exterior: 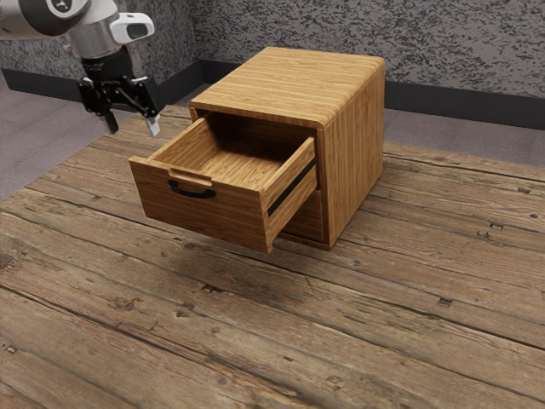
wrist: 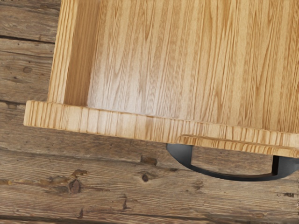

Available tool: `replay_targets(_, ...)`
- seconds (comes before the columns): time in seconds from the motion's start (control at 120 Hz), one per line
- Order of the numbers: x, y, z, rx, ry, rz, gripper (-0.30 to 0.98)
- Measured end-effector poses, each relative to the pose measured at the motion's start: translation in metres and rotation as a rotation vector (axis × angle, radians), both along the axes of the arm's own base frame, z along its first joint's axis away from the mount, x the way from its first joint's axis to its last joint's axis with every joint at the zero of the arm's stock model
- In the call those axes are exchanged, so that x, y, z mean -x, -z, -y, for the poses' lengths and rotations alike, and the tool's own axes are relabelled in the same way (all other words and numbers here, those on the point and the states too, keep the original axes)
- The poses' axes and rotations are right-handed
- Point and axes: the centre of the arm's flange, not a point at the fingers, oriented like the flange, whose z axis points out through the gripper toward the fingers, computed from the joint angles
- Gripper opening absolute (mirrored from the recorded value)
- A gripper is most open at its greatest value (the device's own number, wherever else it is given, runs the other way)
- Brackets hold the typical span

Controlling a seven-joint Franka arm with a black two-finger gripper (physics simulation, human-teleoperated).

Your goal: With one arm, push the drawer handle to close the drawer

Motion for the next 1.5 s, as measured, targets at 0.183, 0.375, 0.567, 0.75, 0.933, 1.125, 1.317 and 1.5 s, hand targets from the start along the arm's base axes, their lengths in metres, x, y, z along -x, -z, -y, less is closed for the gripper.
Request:
replay_targets(0.183,0.081,-0.031,0.035,0.007,0.056,0.049,0.69)
replay_targets(0.375,0.172,0.012,0.097,-0.034,0.135,-0.011,0.53)
replay_targets(0.567,0.155,0.054,0.112,-0.035,0.114,-0.082,0.17)
replay_targets(0.75,0.138,0.071,0.123,-0.045,0.097,-0.089,-0.01)
replay_targets(0.933,0.112,0.077,0.125,-0.051,0.075,-0.075,-0.06)
replay_targets(1.125,0.086,0.081,0.122,-0.052,0.053,-0.054,-0.06)
replay_targets(1.317,0.052,0.09,0.112,-0.054,0.027,-0.049,-0.06)
replay_targets(1.5,0.025,0.103,0.095,-0.076,-0.002,-0.048,-0.06)
